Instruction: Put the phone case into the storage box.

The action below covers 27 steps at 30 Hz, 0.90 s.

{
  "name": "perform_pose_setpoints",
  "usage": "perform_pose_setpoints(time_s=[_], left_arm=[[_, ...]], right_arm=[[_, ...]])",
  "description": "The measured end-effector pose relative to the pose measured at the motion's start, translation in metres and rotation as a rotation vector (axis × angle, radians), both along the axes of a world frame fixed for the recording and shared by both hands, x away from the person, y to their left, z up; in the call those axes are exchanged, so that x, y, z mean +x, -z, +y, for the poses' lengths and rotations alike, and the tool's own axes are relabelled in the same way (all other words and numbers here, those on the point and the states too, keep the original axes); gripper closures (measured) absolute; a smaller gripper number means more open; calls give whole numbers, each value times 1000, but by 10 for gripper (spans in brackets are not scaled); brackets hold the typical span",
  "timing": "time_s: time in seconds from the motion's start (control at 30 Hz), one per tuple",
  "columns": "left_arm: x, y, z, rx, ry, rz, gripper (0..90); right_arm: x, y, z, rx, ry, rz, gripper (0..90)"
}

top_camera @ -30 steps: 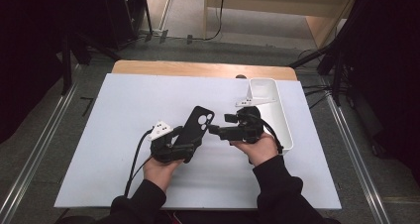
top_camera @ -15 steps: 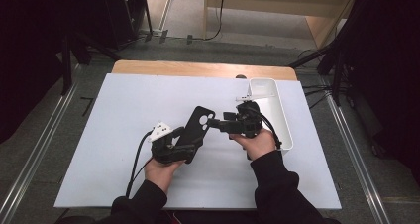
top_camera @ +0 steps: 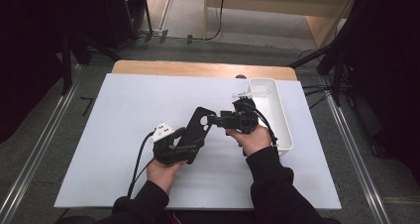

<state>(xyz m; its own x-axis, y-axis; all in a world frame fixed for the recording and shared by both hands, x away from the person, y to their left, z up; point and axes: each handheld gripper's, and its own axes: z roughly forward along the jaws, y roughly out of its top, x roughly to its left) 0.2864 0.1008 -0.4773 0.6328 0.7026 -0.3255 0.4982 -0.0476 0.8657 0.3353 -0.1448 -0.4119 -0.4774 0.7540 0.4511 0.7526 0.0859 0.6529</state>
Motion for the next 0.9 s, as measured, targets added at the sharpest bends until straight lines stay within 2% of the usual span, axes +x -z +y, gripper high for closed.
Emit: perform_pose_setpoints(time_s=[0.17, 0.3, 0.57, 0.77, 0.87, 0.9], left_arm=[[0, 0, -1, 4, -24, -2, 139], [0, 1, -1, 28, -28, 6, 140], [-3, 1, -5, 33, -33, -10, 139], [-6, 0, -6, 27, -33, -31, 139], [-6, 1, -7, 30, -30, -28, 138], [-6, 2, -7, 29, -27, -30, 138]], right_arm=[[5, 3, 2, 13, 5, 31, 362], [9, 6, 5, 33, 3, 48, 381], [15, 10, 10, 33, 3, 85, 456], [17, 12, 9, 28, -3, 90, 544], [18, 13, 9, 43, -6, 96, 642], [18, 13, 9, 40, -6, 95, 650]])
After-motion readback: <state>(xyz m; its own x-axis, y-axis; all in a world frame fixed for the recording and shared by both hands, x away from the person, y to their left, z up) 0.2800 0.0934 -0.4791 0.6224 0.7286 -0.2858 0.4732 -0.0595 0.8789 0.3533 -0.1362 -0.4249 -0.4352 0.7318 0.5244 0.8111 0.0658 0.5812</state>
